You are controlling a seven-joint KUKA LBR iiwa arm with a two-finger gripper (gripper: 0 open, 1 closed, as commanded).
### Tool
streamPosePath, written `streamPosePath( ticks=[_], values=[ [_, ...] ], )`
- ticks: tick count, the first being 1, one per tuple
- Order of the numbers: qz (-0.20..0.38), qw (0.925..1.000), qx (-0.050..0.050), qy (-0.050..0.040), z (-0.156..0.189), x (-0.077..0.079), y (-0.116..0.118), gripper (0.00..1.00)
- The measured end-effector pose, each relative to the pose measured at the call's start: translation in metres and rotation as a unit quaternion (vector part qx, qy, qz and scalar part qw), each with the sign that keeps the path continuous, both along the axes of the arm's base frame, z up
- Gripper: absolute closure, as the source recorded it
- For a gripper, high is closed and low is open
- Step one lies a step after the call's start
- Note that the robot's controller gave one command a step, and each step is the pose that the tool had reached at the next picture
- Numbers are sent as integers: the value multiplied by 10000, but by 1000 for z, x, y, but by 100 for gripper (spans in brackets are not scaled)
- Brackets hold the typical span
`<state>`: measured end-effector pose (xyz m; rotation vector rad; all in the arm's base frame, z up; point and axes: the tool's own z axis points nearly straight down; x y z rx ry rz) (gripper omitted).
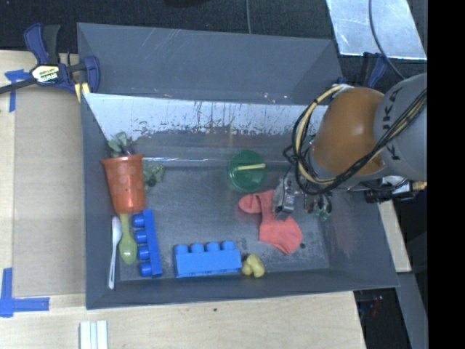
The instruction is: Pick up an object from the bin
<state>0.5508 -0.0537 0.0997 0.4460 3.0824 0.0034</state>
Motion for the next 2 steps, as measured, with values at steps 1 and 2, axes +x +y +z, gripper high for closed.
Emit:
streamPosePath(
  ticks=[1, 2],
  values=[
    [3, 10000, 0, 0, 0, 0, 0, 0],
    [5, 10000, 0, 0, 0, 0, 0, 0]
  ],
)
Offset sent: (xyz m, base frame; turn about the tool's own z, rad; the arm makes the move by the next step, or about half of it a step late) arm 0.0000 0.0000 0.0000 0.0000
